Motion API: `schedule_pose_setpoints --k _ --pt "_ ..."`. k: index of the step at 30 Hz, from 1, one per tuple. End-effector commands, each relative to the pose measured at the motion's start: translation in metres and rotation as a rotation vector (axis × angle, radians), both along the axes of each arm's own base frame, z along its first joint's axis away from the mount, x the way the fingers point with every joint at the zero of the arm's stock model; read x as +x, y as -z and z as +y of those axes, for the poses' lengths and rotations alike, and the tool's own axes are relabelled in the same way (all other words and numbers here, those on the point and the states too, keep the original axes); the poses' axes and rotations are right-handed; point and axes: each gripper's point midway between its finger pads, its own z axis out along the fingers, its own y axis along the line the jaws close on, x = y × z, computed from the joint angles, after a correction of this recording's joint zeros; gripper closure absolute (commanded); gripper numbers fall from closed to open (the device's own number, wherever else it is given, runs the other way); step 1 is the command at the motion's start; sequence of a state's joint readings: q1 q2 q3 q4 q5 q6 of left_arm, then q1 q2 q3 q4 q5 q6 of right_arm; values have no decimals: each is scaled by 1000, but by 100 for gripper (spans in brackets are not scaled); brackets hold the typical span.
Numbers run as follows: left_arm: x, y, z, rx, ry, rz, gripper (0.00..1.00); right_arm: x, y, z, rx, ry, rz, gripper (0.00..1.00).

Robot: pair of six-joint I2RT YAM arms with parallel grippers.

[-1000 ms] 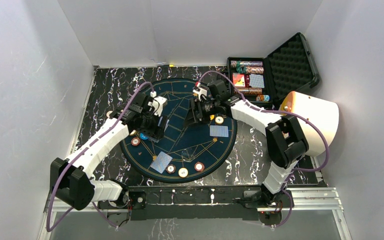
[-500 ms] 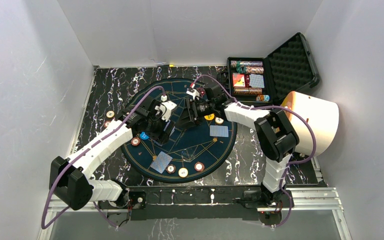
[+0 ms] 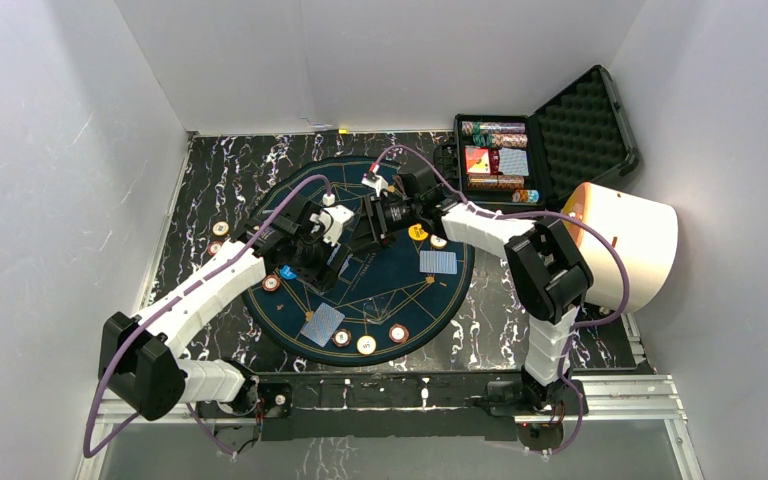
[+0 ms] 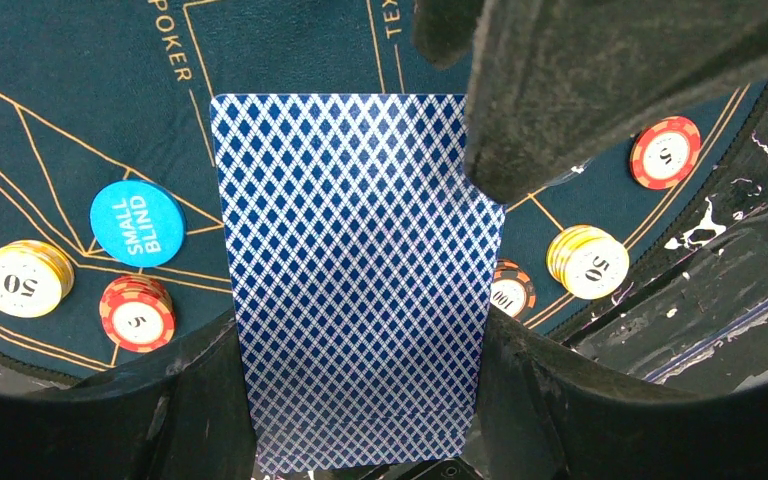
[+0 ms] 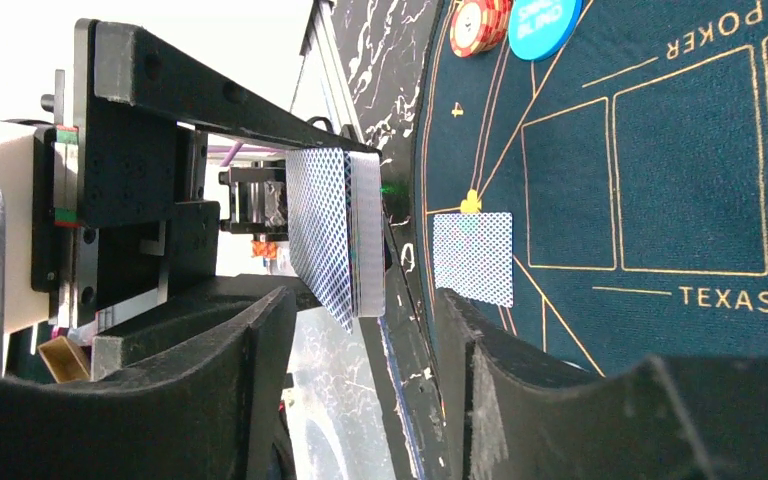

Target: Distribute texas hold em gaming equipment

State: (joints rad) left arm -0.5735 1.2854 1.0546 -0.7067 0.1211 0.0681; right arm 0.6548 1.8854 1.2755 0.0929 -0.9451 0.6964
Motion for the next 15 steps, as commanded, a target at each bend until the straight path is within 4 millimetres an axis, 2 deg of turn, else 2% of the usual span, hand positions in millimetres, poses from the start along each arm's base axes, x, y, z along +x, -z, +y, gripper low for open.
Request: schedule_pose_setpoints --k 1,9,15 --pt "-5 -8 -5 -36 29 -17 100 4 -15 9 30 -35 -60 42" --pt "-6 -6 -6 -36 29 -9 100 4 -17 7 13 -38 -82 65" --pt "-7 -3 -6 -33 32 1 100 3 -23 5 11 -40 -99 75"
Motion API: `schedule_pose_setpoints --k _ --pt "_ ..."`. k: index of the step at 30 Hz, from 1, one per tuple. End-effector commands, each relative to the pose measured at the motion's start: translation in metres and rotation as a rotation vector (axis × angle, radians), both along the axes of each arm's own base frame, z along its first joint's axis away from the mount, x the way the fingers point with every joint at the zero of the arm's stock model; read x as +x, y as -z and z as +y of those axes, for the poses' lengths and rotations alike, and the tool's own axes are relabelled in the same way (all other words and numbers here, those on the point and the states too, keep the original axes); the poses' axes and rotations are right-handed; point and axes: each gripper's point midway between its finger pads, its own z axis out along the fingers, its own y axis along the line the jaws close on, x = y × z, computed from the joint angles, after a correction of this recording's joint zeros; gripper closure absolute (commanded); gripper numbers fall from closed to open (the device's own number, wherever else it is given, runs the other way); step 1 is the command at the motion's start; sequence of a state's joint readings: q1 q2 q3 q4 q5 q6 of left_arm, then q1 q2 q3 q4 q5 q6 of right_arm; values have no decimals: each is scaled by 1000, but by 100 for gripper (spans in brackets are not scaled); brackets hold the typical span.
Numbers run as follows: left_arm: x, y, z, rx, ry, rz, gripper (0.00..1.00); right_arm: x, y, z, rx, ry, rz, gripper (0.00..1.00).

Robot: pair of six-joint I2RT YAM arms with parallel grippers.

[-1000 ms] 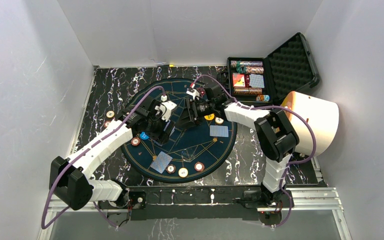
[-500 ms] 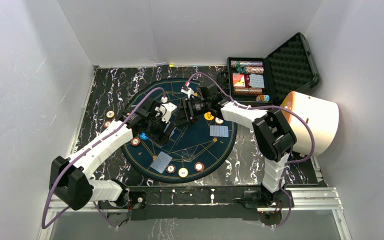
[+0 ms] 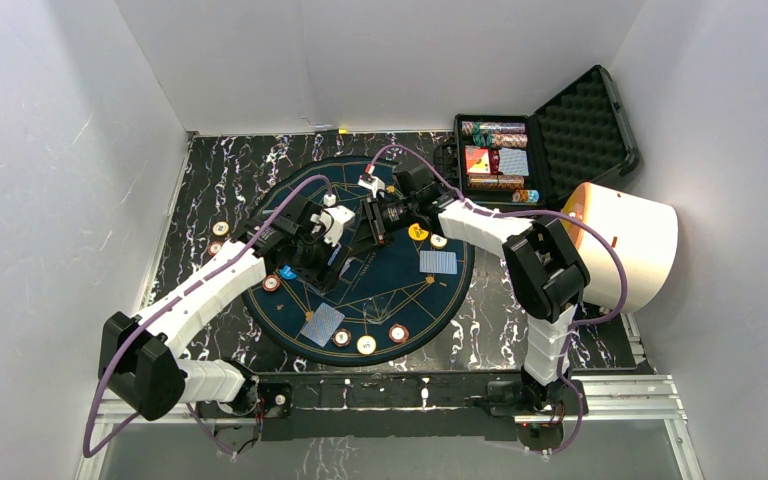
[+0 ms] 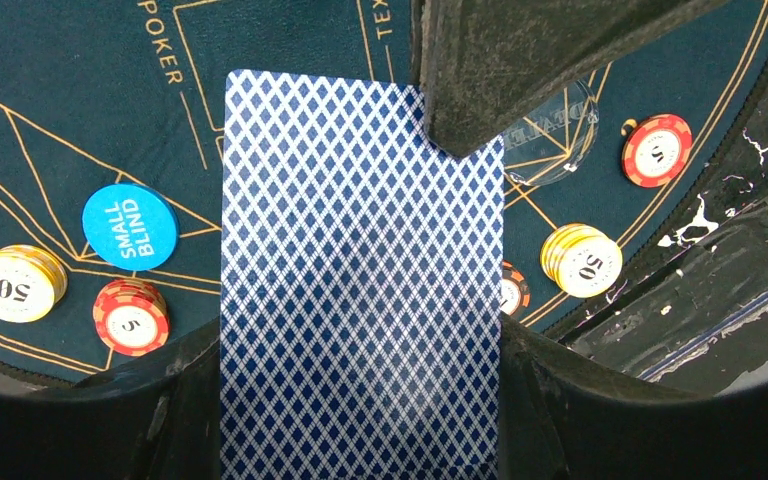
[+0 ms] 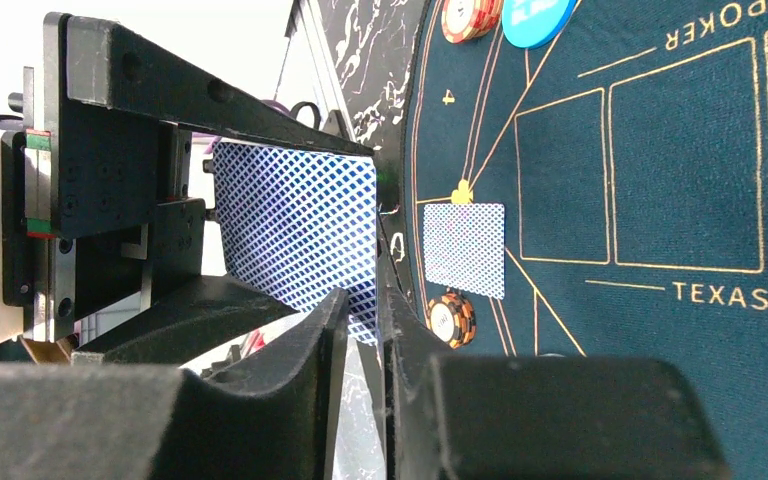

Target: Distribute texas hold em gaming equipment

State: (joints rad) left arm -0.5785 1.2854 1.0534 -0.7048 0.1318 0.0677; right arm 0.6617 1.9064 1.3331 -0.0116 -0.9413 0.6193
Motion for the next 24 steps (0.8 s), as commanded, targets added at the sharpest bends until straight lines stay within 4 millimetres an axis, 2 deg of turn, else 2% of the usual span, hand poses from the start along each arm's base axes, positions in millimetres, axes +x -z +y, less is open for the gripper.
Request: schedule_pose_setpoints --k 1,18,24 --pt "-5 -3 -4 -25 22 -2 100 3 -26 3 40 -15 -78 76" --pt "-4 4 -4 -8 19 22 100 2 -44 -4 47 -14 -115 92" --pt "-2 4 -6 -12 19 26 100 -2 -42 -5 28 -40 -101 99"
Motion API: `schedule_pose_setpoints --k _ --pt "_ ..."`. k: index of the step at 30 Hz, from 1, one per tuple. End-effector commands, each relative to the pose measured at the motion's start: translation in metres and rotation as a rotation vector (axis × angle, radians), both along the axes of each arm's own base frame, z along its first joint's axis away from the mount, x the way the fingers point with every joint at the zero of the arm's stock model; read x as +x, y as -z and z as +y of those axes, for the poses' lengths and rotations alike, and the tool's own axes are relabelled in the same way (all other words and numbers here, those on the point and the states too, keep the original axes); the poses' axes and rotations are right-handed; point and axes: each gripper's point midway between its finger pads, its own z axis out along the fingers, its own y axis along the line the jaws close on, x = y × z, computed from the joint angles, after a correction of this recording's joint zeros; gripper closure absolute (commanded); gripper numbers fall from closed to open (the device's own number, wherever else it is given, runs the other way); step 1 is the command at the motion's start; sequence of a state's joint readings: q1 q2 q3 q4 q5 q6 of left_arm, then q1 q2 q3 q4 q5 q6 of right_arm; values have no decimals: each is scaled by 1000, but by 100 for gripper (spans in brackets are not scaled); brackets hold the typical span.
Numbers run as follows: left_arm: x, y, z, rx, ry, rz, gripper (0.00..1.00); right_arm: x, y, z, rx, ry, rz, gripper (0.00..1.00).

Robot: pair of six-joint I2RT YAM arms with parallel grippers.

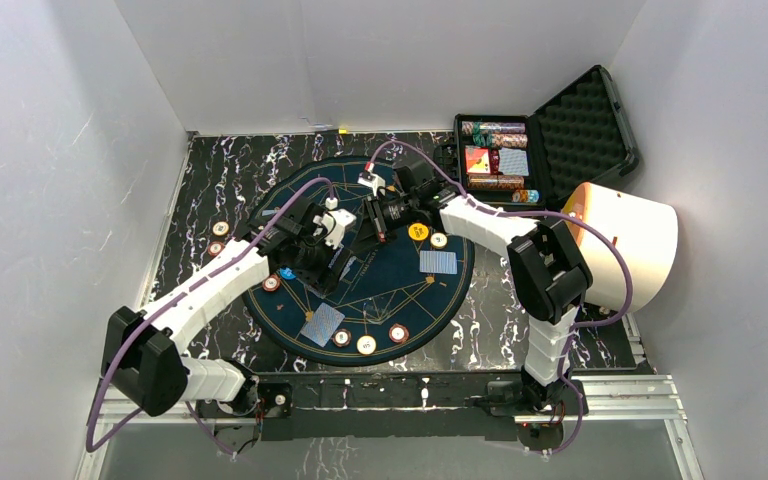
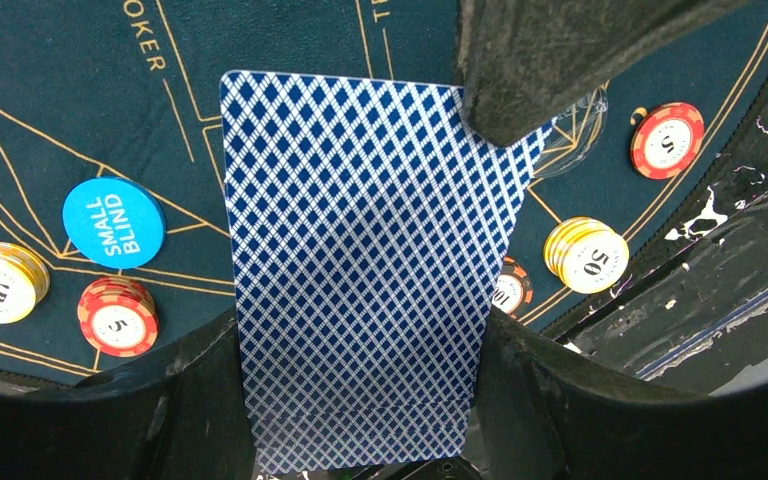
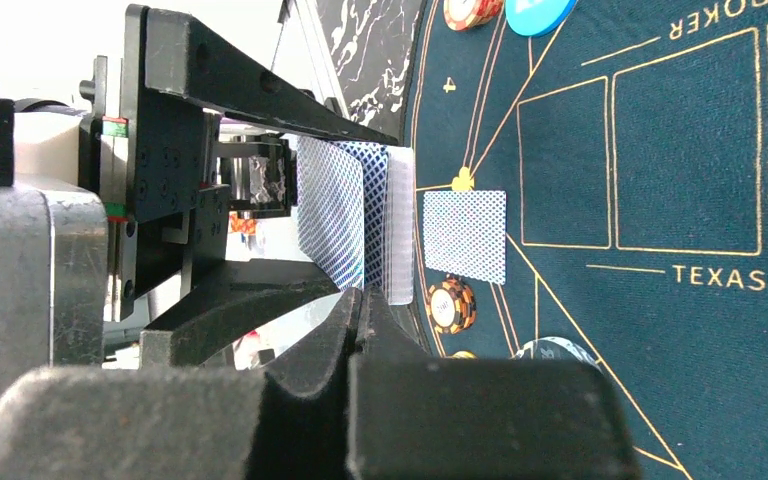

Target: Distribute texas hold em gaming equipment

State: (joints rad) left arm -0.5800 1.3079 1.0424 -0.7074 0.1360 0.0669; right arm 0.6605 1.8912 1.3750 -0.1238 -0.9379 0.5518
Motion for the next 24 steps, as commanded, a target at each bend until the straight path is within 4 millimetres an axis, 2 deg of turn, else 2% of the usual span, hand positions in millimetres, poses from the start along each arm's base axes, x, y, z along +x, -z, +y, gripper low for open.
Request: schedule_pose_setpoints --k 1,10,15,22,24 --pt "1 -5 -7 -26 14 -5 100 0 -34 -1 49 -25 -80 100" --pt "0 -5 -5 -30 7 -14 100 4 -46 -14 60 -2 -84 100" --pt "0 -5 -6 -38 5 -19 100 -1 -50 -16 85 -19 -51 100" --pt "0 -6 -5 -41 -12 -28 100 8 -59 -27 111 24 -27 100" --pt "3 -8 -2 -45 -54 -46 100 15 -59 -35 134 74 18 100"
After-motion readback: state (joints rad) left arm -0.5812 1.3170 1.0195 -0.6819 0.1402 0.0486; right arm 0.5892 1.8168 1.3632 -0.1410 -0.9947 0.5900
